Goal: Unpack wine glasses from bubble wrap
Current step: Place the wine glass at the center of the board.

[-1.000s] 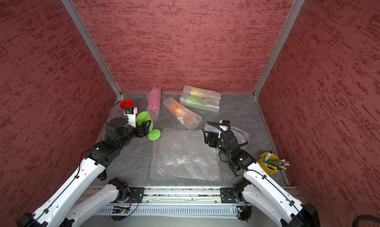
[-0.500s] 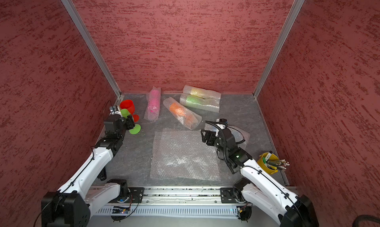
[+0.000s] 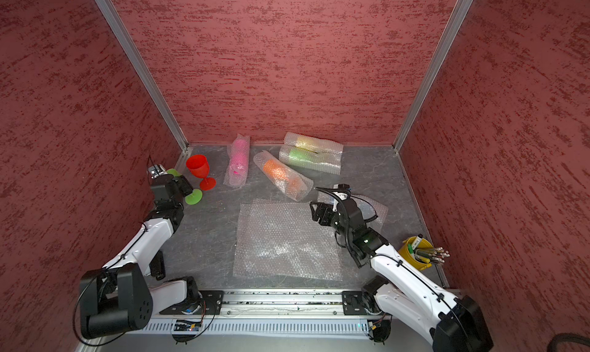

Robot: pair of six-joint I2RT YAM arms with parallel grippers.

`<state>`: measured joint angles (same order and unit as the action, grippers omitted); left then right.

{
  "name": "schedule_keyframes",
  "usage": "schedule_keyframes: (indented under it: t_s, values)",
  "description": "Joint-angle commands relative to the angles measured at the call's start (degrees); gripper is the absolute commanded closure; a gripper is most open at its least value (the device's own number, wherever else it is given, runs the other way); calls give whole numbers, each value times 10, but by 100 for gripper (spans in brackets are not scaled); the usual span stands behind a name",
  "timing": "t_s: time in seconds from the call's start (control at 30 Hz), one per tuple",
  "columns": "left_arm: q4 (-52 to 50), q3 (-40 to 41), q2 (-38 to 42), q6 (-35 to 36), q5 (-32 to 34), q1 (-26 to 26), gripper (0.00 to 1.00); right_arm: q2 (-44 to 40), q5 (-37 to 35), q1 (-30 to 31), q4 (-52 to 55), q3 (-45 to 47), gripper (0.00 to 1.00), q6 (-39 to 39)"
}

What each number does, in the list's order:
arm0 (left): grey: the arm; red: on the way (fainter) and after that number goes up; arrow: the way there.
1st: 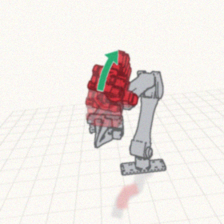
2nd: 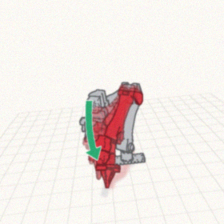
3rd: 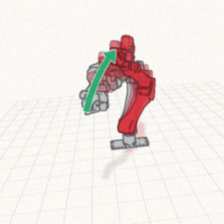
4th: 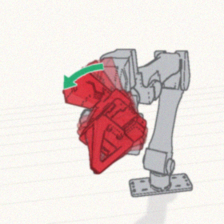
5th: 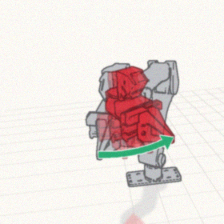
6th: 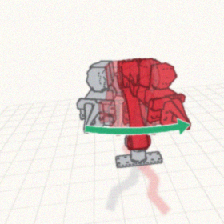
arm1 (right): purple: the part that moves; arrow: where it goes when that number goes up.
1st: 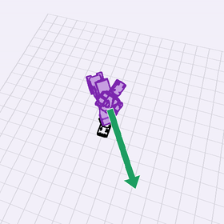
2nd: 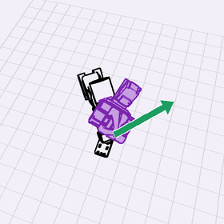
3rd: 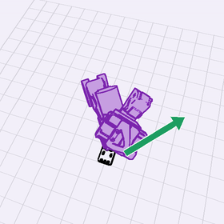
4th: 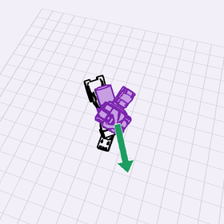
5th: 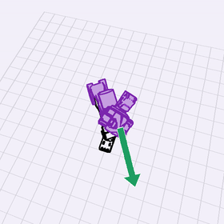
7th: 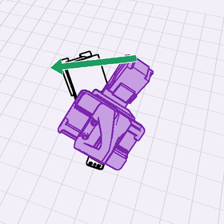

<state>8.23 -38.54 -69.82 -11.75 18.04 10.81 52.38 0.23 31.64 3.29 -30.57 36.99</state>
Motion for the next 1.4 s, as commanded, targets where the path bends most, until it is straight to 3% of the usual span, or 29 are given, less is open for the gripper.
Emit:
schedule_keyframes:
  t_s: [0.0, 0.47, 0.8, 1.17, 1.37]
  values:
    - [42, 0, -21, 18, 12, 9, 34, 1, -5, -4, -18, -6, 19, -7]
    - [96, -25, -106, 65, 23, 24, 29, 2, -15, -4, -11, 5, 19, -11]
    - [130, -21, -109, -7, -26, 48, 32, 6, -21, -3, -3, 4, 19, -18]
    - [121, -27, -131, 3, -39, 49, 33, 16, -21, -4, -10, 4, 18, -17]
    - [109, -40, -145, 4, -51, 47, 27, 22, -21, -4, -10, 3, 19, -19]
